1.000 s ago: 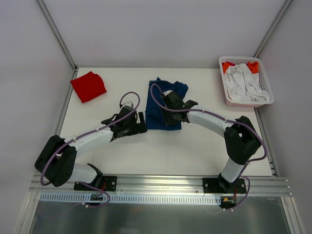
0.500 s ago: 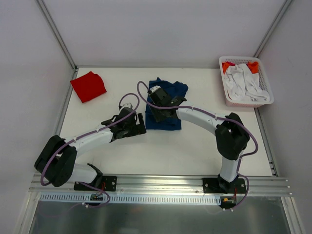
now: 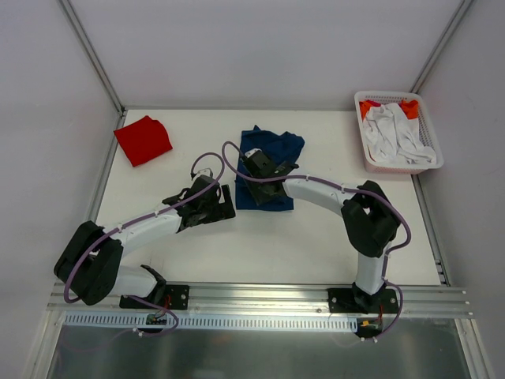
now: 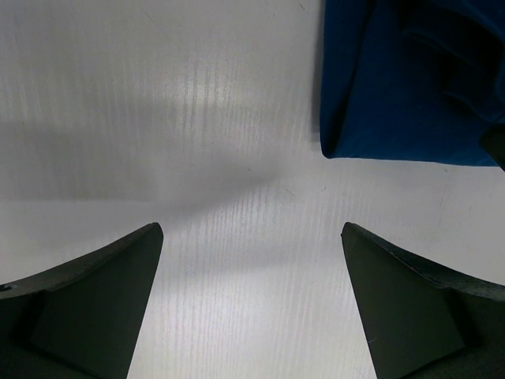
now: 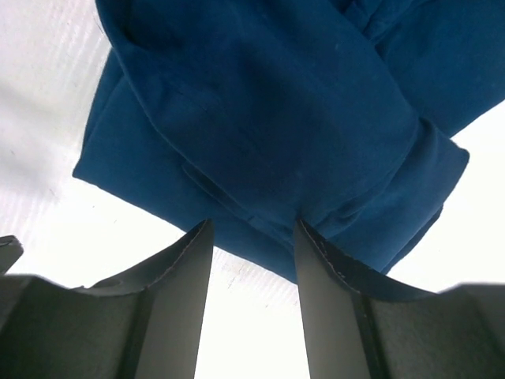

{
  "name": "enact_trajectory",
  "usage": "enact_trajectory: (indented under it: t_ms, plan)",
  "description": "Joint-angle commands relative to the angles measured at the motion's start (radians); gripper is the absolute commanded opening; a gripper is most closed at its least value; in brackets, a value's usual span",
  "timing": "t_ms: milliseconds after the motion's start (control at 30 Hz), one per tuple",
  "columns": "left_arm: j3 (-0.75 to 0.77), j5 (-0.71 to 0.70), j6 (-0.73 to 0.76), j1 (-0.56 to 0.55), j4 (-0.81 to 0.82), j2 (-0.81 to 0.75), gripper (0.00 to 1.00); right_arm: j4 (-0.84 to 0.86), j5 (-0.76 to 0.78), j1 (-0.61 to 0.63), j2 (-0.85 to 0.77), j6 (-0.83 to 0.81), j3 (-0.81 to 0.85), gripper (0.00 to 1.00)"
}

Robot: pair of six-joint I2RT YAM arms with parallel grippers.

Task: Fold and stack the t-shirts
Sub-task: Fold the folded rectangular tshirt in 1/3 of the way

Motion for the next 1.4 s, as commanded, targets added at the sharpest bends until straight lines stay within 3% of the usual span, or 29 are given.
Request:
enact_trajectory:
  t_ms: [0,267,400,867,1000,1367]
  plan:
    - [-0.005,-0.017,-0.008,0.001,0.007,-0.027,0.99,0.021,0.005,0.002,0.014,0.007,-0.012,0.48]
    - [-0.008,-0.015,-0.008,0.001,0.006,-0.032,0.99,0.046,-0.003,0.0,0.043,0.002,-0.015,0.45]
    - [-0.011,-0.017,-0.007,0.001,0.007,-0.041,0.99,0.047,-0.004,-0.001,0.055,-0.004,0.001,0.33]
    - [-0.003,-0.006,-0.005,0.001,0.009,-0.022,0.99,0.049,0.014,-0.006,0.048,-0.015,0.014,0.13]
    - [-0.006,-0.008,-0.005,0.001,0.009,-0.028,0.99,0.047,0.016,-0.007,0.045,-0.013,0.014,0.01]
    - [-0.009,-0.006,-0.008,0.001,0.007,-0.035,0.99,0.021,0.039,-0.047,-0.038,-0.045,0.062,0.0]
